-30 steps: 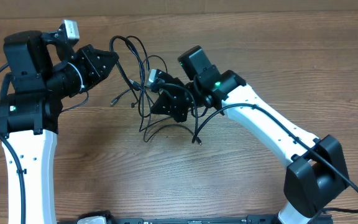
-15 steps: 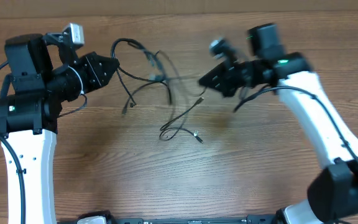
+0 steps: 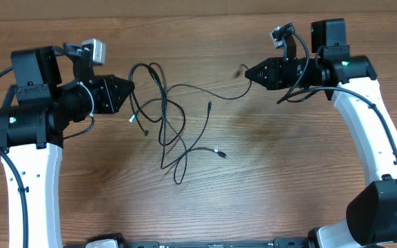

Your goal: Untangle cables

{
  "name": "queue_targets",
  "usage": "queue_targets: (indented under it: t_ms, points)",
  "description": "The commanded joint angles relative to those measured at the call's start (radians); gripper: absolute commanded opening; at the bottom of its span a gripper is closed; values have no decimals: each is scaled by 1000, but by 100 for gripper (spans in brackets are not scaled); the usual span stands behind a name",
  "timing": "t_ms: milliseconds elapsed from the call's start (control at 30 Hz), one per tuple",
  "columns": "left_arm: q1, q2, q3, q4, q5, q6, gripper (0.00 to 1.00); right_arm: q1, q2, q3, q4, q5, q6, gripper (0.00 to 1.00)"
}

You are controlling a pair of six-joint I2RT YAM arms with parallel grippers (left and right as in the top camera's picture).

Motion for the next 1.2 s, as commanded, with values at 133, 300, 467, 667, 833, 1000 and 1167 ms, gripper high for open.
queue_targets:
  t_ms: [133,300,467,667,833,1000,1167]
  points:
    - [10,5,21,14,253,253,4,16,13,2,-21,157,137,76]
    - [10,20,21,32,286,175,4,51,8,2,-7,-272,-69,82]
    - [-11,77,21,-35,206,-47,4,168,7,2,66,-230,-64,79]
    - [-32,176,21,-143,63,-378,4,319,25,1,138,109,73,66]
    - [-38,253,21,-151,10,-389,4,383,77,1,142,208,91,60]
    - [-85,335,21,-117,-50,-188,4,391,110,1,142,219,91,56]
    - [-122,398,21,-63,-136,-80,4,391,110,1,144,230,90,54]
